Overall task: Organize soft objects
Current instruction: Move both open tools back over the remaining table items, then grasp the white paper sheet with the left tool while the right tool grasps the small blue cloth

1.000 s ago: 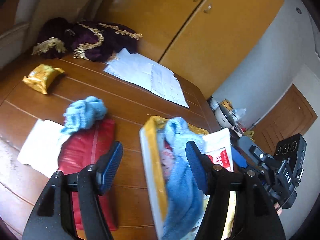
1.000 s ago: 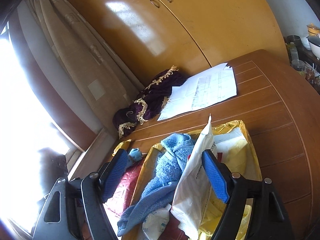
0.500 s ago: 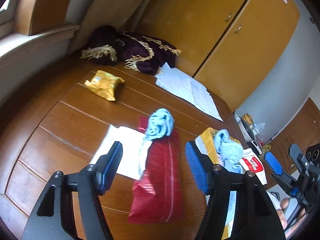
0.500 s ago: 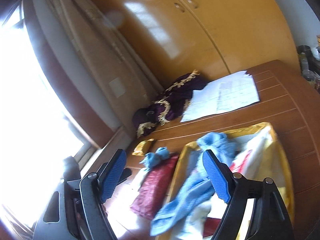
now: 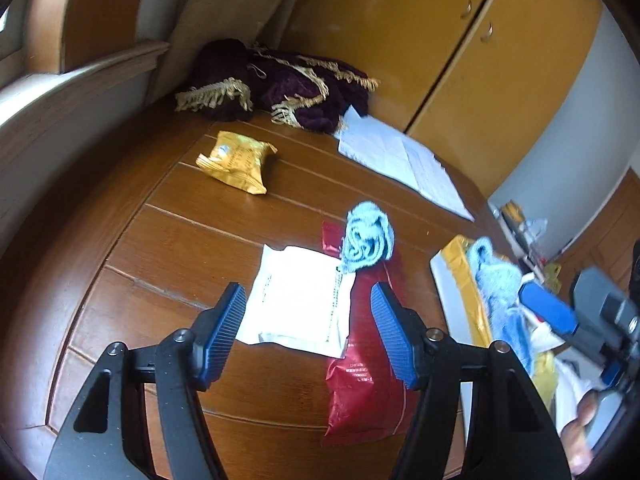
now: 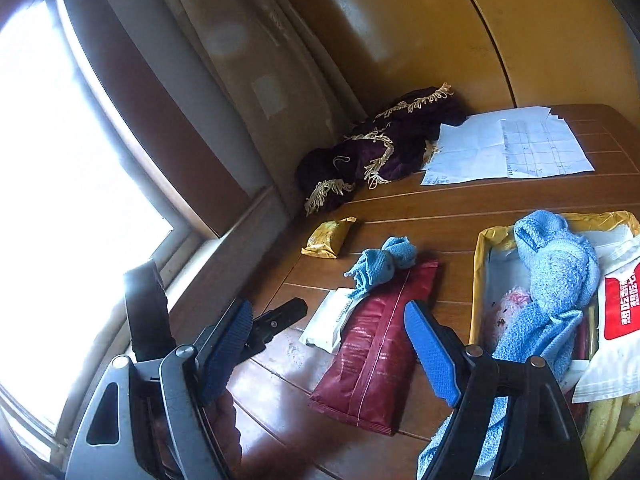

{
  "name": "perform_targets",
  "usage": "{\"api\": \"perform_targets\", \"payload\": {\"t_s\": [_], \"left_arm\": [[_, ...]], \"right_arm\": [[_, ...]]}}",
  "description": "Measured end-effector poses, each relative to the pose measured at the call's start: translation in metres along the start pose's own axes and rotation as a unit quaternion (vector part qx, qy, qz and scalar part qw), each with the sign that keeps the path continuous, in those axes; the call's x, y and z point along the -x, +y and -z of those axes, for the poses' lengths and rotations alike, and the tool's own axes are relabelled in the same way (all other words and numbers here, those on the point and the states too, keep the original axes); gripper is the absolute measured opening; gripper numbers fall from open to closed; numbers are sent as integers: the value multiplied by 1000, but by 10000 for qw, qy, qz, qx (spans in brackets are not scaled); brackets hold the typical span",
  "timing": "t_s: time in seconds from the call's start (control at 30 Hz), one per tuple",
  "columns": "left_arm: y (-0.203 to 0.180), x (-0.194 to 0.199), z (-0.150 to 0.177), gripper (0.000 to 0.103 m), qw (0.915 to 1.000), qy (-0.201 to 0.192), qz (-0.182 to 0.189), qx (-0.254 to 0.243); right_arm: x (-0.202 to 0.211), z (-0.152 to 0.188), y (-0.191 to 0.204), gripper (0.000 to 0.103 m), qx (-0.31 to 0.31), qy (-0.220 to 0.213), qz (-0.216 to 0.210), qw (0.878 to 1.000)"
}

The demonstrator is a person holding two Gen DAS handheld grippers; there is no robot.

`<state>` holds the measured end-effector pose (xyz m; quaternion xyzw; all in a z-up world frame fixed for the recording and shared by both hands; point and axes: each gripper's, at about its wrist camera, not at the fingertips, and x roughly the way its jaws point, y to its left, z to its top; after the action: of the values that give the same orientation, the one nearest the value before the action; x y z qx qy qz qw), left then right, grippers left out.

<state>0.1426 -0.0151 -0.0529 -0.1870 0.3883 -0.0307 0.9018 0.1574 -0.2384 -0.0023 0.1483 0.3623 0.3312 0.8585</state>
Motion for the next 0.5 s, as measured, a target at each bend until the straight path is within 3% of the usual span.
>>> {"api": "perform_targets", "payload": {"t_s": [0.13,0.3,0.43,0.5], "left_arm": [[-6,-13,2,64,9997,120,-91,-178],[-6,-26,3,64,9982,412,-275,-327],[-2,-26,5,54,9984,458,-211,-271],[-2,-25,7,52,9983,441,-233,-312]], "right_arm": [[-10,-11,-2,80,-141,267,200,9993],[-33,-30,-16,80,-545,864,161,9946],[-59,-43,-25,76,-841,1335,69,9875],[-74,-51,-25,76,-756,1446,236,9863]]}}
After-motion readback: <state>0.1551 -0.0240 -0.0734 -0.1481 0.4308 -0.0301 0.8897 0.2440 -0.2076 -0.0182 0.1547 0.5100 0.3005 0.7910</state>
